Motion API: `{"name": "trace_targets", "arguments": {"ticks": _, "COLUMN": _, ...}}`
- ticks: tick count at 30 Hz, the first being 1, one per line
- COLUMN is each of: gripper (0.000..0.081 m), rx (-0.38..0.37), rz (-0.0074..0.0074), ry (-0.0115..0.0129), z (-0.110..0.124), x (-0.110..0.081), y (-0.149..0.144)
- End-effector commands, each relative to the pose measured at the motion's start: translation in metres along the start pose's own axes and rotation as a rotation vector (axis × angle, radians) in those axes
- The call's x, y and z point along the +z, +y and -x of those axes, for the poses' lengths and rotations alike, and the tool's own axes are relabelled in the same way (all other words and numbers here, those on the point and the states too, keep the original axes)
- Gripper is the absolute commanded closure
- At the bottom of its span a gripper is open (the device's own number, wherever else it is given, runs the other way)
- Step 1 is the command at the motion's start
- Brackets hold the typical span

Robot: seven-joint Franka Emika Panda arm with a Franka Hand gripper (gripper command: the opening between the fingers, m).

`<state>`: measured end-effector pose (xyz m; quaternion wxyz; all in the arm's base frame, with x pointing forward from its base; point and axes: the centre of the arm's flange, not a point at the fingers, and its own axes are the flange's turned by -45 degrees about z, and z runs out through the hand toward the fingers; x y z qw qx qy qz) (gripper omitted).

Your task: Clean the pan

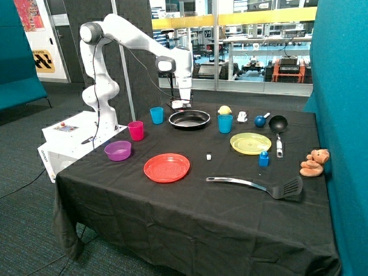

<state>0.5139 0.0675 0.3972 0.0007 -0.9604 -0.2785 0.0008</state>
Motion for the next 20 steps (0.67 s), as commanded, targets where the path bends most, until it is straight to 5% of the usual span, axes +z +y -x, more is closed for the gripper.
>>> {"name": "trace_targets", "arguments": {"ticks": 1, "gripper": 0.0808, "rx": 0.009, "rz": 0.0017, "ry": 0.0011, "z": 0.0099, "x": -0.0068, "y": 0.0104}}
{"name": "trace_targets", "arguments": {"ticks": 20, "gripper": 0.0808, "rx": -0.047, "rz": 0.0018, "ry": 0.0010, "z": 0.0160, "x": -0.0067, "y": 0.0144}}
